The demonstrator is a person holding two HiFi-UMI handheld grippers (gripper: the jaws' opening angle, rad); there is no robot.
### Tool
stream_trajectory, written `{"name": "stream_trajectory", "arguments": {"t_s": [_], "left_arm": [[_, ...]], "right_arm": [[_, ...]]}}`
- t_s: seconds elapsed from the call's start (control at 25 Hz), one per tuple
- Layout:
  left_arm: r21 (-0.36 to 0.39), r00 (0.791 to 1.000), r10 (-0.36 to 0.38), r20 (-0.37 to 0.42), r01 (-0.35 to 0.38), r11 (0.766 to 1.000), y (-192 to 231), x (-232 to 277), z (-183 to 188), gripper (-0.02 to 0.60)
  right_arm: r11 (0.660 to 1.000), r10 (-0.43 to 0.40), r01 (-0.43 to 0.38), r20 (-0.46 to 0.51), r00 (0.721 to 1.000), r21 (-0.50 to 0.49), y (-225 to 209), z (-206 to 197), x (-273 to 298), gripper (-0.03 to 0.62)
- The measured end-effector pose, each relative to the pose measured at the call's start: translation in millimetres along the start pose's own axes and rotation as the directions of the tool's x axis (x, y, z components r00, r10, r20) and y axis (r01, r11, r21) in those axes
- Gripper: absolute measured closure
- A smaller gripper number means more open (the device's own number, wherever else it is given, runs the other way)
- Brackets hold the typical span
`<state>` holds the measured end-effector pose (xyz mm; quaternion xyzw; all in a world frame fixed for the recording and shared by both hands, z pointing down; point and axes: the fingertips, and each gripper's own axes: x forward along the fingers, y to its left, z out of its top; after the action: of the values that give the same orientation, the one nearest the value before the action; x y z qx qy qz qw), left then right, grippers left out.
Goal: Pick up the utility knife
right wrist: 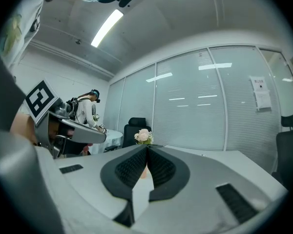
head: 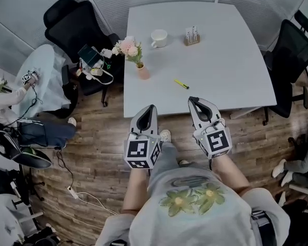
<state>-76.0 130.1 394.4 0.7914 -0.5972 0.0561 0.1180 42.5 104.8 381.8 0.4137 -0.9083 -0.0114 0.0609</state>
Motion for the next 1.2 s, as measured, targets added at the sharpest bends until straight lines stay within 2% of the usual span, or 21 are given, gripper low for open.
{"name": "stream_trajectory", "arguments": {"t_s": [0.32,0.6,1.0,1.2], "left_arm": [[-0.013,1.000,-0.018,-0.002,0.018,1.000,45,48,19,0.581],[-0.030,0.998,-0.057,-0.005,0.057,0.998,75,81,29,0.581],[-0.050,0.985,-0.166,-0.046,0.164,0.985,104,128,21,0.581],[-0.020,0.976,-0.202,-0.082,0.202,0.979,116,146,10,0.581]], "right_arm": [[1.000,-0.021,0.021,0.003,1.000,-0.015,-30,10,58,0.585],[1.000,-0.010,0.010,0.005,1.000,-0.027,-37,19,98,0.433],[0.998,-0.052,0.051,-0.045,0.998,-0.038,-51,1,146,0.405],[0.997,-0.066,0.062,-0.095,0.993,-0.042,-54,-16,164,0.405]]}}
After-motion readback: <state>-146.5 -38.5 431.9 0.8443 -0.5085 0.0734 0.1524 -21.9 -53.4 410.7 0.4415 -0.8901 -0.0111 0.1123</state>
